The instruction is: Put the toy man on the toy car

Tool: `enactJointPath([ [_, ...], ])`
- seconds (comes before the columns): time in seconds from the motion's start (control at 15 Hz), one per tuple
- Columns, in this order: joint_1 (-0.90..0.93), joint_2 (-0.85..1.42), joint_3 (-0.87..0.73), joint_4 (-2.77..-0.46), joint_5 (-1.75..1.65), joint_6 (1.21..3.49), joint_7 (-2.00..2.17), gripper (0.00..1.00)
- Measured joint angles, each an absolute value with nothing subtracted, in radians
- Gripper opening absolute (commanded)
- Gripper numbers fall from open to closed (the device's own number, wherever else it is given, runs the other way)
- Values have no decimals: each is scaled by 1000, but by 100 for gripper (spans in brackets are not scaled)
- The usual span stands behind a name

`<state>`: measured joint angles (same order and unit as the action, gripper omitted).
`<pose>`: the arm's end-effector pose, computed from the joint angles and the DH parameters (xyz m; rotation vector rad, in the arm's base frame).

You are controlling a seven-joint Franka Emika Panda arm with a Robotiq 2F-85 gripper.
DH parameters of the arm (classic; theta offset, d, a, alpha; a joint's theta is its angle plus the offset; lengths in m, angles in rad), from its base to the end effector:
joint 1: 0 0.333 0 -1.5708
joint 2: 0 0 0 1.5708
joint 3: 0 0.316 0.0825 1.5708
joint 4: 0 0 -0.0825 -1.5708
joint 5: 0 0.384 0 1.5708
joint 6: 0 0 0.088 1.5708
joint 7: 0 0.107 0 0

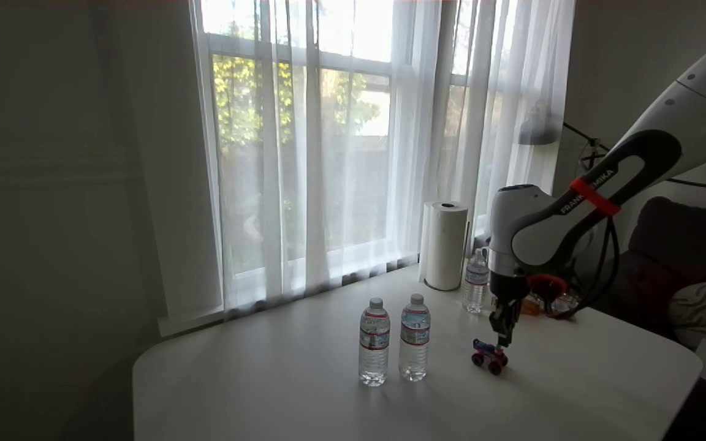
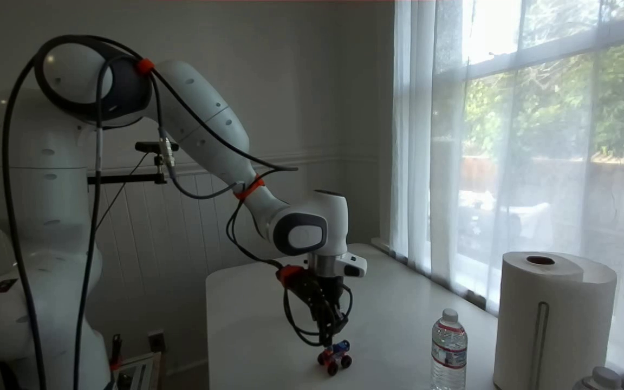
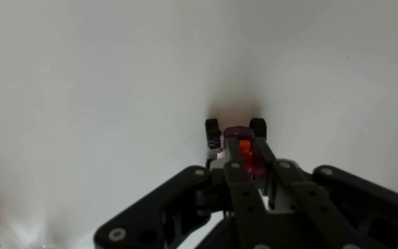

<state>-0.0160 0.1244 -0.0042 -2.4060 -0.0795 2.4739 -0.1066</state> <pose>0.4907 -0.0097 0.2574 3.0872 0.2324 -0.0920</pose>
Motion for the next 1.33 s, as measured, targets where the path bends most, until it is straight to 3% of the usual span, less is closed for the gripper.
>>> enactJointPath([
  [0.13, -16, 127, -4, -2404, -79, 2474, -107, 44],
  [0.67, -16, 133, -4, -2403, -73, 2474, -107, 98],
  [1.33, -16, 63, -4, -2372, -72, 2426, -105, 100],
])
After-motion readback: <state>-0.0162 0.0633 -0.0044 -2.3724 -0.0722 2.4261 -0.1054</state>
